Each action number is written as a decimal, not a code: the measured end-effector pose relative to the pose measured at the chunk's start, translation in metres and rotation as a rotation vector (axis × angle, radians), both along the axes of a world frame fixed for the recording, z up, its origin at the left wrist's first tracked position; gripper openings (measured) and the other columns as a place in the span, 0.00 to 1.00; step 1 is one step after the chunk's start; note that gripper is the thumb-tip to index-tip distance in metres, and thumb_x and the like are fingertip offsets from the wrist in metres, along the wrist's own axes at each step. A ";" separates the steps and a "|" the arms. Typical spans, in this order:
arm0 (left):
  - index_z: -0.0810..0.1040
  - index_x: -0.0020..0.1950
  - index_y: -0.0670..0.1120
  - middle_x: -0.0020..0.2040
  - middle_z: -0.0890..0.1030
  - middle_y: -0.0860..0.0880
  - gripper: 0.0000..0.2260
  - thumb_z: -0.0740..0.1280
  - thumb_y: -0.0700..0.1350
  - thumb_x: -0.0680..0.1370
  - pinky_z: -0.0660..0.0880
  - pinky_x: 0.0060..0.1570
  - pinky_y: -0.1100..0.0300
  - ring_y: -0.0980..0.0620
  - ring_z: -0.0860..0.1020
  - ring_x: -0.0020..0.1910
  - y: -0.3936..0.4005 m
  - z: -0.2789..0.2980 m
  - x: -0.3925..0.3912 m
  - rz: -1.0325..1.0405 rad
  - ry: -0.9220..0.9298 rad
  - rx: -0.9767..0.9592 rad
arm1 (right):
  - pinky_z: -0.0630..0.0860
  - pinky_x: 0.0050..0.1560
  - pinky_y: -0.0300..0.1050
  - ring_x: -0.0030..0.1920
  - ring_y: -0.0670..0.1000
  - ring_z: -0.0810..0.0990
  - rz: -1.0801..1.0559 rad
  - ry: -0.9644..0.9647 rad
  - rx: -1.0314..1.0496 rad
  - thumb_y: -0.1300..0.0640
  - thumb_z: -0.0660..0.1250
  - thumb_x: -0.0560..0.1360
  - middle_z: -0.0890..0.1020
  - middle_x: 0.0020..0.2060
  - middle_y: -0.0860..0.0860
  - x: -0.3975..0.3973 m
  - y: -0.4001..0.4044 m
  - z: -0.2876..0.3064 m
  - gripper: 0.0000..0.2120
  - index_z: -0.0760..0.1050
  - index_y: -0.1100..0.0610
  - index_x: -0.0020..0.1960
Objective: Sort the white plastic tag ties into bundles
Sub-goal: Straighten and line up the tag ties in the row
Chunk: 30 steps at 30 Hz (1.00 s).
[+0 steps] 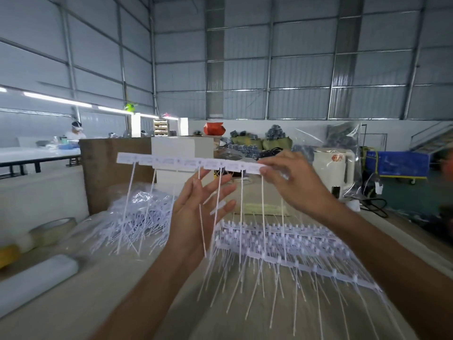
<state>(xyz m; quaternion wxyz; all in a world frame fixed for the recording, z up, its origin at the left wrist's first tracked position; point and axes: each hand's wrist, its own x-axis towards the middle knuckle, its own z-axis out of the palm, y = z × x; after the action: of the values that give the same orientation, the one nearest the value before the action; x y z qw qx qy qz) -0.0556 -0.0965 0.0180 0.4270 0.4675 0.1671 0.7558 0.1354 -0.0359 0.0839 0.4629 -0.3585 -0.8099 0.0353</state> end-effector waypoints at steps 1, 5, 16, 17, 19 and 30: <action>0.73 0.69 0.50 0.61 0.83 0.42 0.16 0.57 0.52 0.83 0.82 0.49 0.53 0.41 0.82 0.60 0.003 -0.003 -0.001 0.023 0.027 -0.007 | 0.65 0.66 0.51 0.61 0.48 0.67 -0.027 -0.045 0.016 0.50 0.65 0.80 0.74 0.49 0.44 0.004 0.000 0.007 0.15 0.78 0.50 0.65; 0.71 0.72 0.53 0.62 0.82 0.45 0.18 0.61 0.54 0.83 0.81 0.51 0.54 0.43 0.81 0.61 0.012 -0.015 -0.007 0.080 0.145 -0.033 | 0.68 0.51 0.43 0.47 0.44 0.73 -0.058 -0.126 0.027 0.53 0.65 0.81 0.77 0.46 0.43 0.027 0.000 0.022 0.11 0.81 0.52 0.61; 0.78 0.63 0.41 0.64 0.81 0.43 0.14 0.61 0.31 0.81 0.79 0.57 0.43 0.40 0.79 0.63 0.036 -0.049 -0.052 -0.039 0.294 -0.314 | 0.71 0.38 0.38 0.40 0.41 0.77 0.036 -0.053 -0.545 0.51 0.69 0.78 0.85 0.43 0.38 0.121 0.022 -0.053 0.07 0.86 0.45 0.47; 0.79 0.59 0.39 0.64 0.81 0.42 0.13 0.60 0.29 0.80 0.79 0.56 0.42 0.40 0.79 0.63 0.036 -0.051 -0.052 -0.050 0.304 -0.314 | 0.73 0.37 0.35 0.39 0.40 0.77 0.070 -0.109 -0.574 0.49 0.69 0.77 0.85 0.42 0.39 0.126 0.022 -0.061 0.07 0.86 0.46 0.48; 0.80 0.49 0.37 0.64 0.81 0.44 0.14 0.58 0.23 0.78 0.79 0.56 0.43 0.42 0.79 0.64 0.036 -0.053 -0.049 0.033 0.424 -0.276 | 0.73 0.34 0.32 0.35 0.37 0.76 0.108 -0.165 -0.608 0.47 0.68 0.76 0.84 0.40 0.43 0.137 0.025 -0.072 0.09 0.86 0.47 0.49; 0.80 0.56 0.45 0.50 0.84 0.44 0.08 0.68 0.36 0.79 0.80 0.35 0.57 0.49 0.85 0.41 0.047 -0.070 -0.049 0.192 0.789 -0.528 | 0.73 0.44 0.36 0.41 0.44 0.79 0.259 -0.421 -0.774 0.54 0.68 0.79 0.85 0.42 0.44 0.155 0.023 -0.094 0.08 0.87 0.50 0.48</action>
<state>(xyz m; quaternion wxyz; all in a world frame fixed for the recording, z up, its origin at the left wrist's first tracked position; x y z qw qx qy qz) -0.1048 -0.0491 -0.0518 0.3634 0.5764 0.5449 0.4886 0.2901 -0.0132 -0.0104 0.1119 -0.4003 -0.8516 0.3193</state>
